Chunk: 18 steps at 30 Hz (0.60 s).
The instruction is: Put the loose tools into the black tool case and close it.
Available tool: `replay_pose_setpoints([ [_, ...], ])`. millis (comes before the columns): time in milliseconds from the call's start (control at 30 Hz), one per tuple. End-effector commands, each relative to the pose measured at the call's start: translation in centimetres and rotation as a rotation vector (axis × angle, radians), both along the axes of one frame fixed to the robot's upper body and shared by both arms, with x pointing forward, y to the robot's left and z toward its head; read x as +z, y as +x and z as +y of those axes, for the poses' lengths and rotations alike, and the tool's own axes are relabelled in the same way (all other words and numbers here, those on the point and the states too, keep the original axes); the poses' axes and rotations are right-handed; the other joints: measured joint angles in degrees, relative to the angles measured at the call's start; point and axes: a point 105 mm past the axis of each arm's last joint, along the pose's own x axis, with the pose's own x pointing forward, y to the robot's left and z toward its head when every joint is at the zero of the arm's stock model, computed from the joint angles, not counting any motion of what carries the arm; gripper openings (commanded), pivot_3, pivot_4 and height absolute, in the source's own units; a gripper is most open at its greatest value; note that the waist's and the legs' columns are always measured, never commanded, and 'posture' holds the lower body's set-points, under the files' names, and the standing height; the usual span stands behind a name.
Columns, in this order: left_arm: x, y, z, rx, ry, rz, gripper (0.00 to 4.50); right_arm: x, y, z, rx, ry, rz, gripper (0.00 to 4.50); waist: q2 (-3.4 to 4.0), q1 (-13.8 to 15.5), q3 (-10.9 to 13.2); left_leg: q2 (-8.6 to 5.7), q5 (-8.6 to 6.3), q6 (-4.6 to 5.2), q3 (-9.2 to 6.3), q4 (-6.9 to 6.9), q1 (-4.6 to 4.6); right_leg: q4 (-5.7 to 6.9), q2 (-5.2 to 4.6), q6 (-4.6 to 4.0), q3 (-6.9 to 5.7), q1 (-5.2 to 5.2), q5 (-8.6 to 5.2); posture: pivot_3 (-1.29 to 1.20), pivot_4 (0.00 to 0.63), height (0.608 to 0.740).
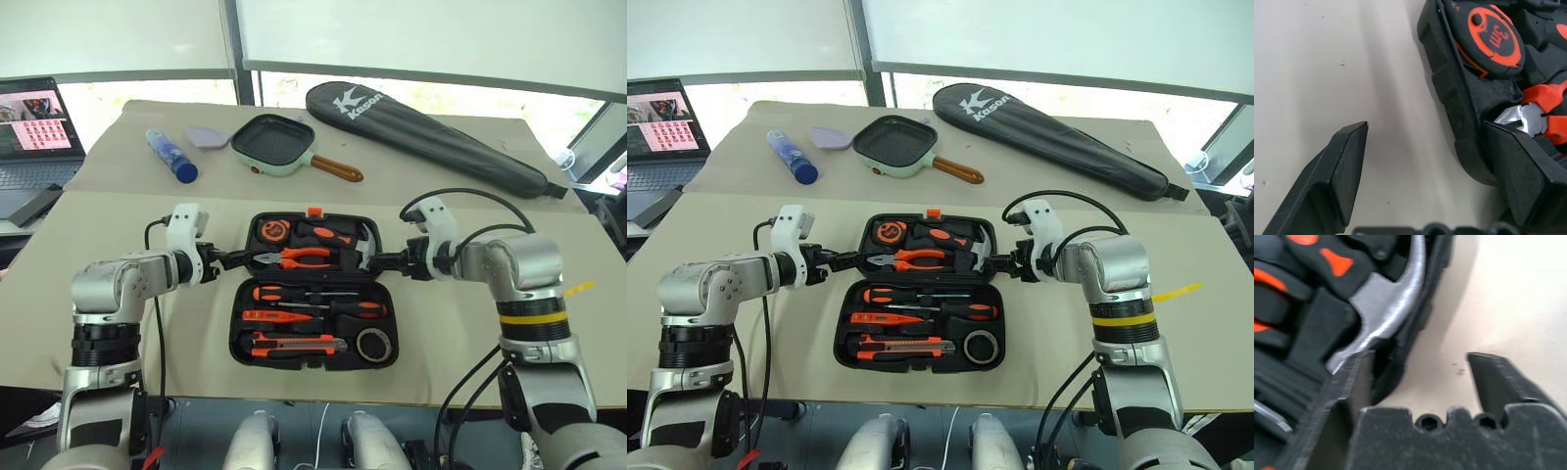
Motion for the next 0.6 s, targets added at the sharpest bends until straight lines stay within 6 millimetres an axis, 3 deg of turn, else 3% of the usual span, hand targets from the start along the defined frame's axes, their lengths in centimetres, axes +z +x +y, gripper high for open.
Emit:
replay_pose_setpoints([
  [33,0.0,0.2,-0.5,-0.011,0.002,-0.008,3.48,0.2,0.5,-0.4,-0.029,-0.040,-0.026,1.79,0.00,0.1,0.0,0.00,0.00,0.00,0.00,0.00,0.01,0.00,0.00,0.00,0.00,0.01,0.00,0.00,0.150,0.740],
  [67,-0.1,0.2,-0.6,-0.014,-0.001,-0.006,3.33,-0.1,0.6,-0.4,-0.039,-0.042,-0.019,1.51,0.00,0.1,0.0,-0.01,0.01,-0.01,0.00,0.01,0.03,0.01,0.00,0.00,-0.01,0.03,0.00,0.00,0.150,0.740],
  [200,-0.6,0.2,-1.1,-0.022,-0.039,0.012,1.74,-1.3,0.5,-0.5,-0.076,-0.020,0.033,0.07,-0.11,0.0,-0.1,-0.01,0.01,-0.01,0.00,0.03,0.29,0.02,-0.01,0.00,0.00,0.29,0.00,0.00,0.150,0.740],
  [367,-1.0,0.7,-1.1,-0.007,-0.057,0.019,0.03,-1.6,0.7,0.1,-0.069,-0.002,0.030,0.00,-0.08,0.0,-0.1,-0.02,0.06,0.01,0.00,0.16,0.48,0.14,0.00,-0.01,0.01,0.48,0.01,0.00,0.150,0.740],
  [467,-0.8,0.9,-1.0,0.005,-0.086,-0.002,0.03,-0.1,1.1,1.5,-0.021,0.081,-0.057,0.00,-0.08,-0.2,-0.1,0.00,0.06,0.01,0.03,0.15,1.02,0.05,0.04,-0.01,-0.02,1.06,0.00,0.00,0.150,0.740],
  [600,1.4,1.0,-0.7,-0.005,-0.170,-0.217,0.03,3.0,0.3,3.1,0.169,0.087,-0.373,0.00,-0.05,-0.3,-0.1,0.03,0.05,0.00,0.02,0.10,1.17,0.02,0.07,-0.01,-0.01,1.18,0.00,0.00,0.150,0.740],
])
